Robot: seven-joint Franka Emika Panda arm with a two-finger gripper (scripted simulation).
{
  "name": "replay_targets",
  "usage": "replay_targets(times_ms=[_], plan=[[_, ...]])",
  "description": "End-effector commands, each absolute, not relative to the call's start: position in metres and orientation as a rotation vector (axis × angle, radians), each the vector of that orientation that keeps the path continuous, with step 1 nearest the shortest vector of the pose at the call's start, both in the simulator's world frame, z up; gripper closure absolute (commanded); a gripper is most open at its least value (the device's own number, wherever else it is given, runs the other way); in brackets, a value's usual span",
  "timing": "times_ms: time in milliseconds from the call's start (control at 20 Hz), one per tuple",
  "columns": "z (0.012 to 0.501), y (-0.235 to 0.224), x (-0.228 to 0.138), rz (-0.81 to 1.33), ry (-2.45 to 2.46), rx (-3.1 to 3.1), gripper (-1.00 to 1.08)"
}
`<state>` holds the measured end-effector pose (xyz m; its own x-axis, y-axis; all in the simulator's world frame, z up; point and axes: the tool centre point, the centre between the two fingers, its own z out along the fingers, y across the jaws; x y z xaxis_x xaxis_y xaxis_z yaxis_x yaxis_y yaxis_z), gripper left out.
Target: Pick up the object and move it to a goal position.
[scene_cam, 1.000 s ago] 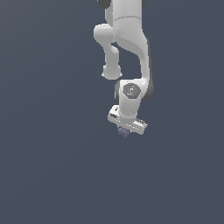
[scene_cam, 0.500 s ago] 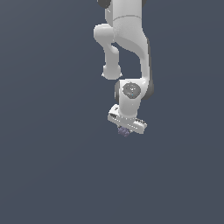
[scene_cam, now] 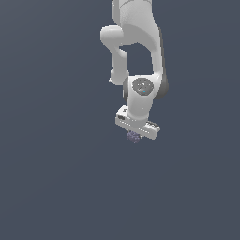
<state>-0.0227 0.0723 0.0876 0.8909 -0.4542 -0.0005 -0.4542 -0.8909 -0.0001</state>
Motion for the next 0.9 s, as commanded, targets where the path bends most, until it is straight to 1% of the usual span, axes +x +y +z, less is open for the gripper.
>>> replay_targets(times_ms=[0, 850], plan=[[0.108, 0.072, -0.021, -0.001, 0.734, -3.054, 1.08], [0.294, 0.067, -0.009, -0.001, 0.736, -3.055, 1.08]])
